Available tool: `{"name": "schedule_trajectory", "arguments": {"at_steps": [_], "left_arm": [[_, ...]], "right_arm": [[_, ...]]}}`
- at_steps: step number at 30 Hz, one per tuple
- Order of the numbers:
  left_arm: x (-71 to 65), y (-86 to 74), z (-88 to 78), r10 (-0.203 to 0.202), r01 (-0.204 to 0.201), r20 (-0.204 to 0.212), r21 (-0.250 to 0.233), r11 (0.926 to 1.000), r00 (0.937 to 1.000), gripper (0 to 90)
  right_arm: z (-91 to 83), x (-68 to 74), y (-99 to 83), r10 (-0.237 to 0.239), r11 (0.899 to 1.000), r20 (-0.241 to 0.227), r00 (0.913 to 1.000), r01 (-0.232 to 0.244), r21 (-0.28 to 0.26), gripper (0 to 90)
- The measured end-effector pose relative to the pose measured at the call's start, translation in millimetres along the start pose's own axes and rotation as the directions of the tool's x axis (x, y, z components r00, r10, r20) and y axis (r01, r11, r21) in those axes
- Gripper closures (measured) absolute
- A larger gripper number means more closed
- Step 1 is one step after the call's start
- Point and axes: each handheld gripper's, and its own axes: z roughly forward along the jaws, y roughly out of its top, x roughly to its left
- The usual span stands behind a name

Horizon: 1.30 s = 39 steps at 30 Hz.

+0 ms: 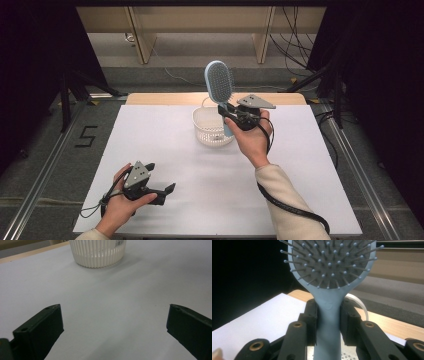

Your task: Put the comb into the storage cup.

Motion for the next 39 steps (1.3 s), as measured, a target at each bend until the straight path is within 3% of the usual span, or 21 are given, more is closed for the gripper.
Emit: {"name": "schedule_trajectory", "arguments": {"at_steps": [39], "left_arm": [[0.0,0.3,0.0,0.001,-0.001,0.001,-0.002,1.0,1.0,0.2]], "right_arm": [[10.6,-1.5,5.6,0.002,1.0,0.005,1.0,-0.002,-0.006,70.5]]}}
